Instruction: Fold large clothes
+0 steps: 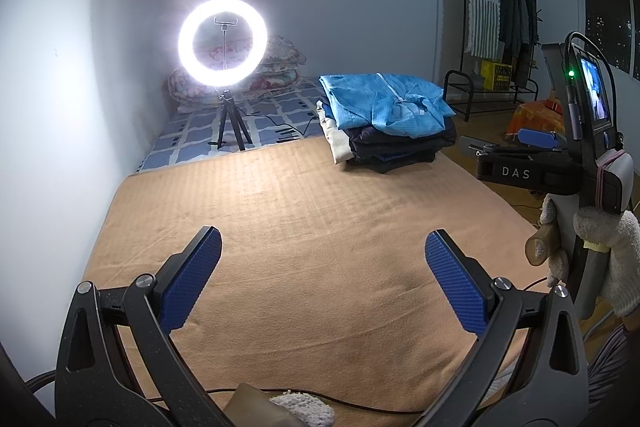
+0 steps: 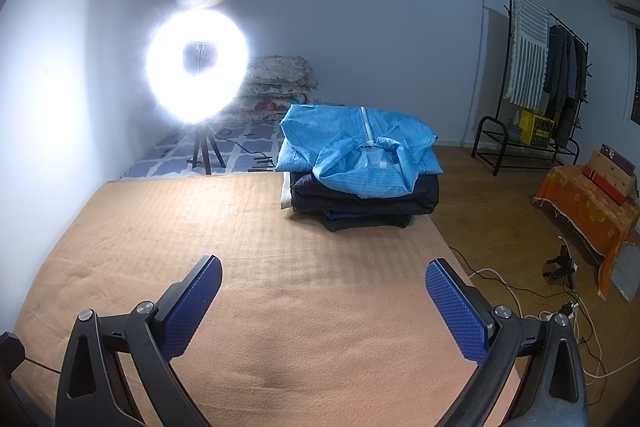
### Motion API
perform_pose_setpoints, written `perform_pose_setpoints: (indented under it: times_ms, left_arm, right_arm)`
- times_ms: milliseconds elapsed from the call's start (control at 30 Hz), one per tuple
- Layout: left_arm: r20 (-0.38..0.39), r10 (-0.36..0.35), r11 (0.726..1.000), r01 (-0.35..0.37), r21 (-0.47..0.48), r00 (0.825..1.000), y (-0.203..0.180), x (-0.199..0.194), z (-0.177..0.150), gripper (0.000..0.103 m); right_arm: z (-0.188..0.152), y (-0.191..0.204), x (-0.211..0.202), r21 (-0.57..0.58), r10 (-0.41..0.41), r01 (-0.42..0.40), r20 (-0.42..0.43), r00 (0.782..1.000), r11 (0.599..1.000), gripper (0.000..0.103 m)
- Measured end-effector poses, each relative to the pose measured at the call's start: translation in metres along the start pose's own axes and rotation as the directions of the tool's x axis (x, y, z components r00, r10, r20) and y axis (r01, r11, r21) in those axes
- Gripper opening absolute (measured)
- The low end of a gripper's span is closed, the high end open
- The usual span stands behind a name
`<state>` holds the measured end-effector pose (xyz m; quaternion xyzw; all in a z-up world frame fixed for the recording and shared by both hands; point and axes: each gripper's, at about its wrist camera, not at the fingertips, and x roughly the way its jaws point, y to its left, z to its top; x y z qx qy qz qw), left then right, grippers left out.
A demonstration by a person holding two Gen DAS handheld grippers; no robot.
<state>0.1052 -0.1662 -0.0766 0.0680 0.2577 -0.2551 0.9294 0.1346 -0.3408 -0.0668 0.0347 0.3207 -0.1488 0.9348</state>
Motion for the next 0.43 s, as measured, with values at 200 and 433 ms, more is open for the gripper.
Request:
perform_pose_setpoints:
  times_ms: [200, 433]
  left_arm:
    - [0.009, 0.007, 1.0, -0.007, 0.008, 1.0, 0.0029, -0.002, 0.0017, 0.103]
    - [0.028, 0.024, 1.0, -0.025, 0.01, 0.999, 0.0064, -0.0058, 0.0037, 0.103]
  right_arm:
    - [-0.0006, -0.0001, 0.0008, -0.001, -0.001, 0.001, -0.003, 1.0, 1.0, 0.103]
    - [-0.0018, -0.0011, 0.0024, 0.0, -0.002, 0.002, -0.004, 1.0, 1.0, 0.103]
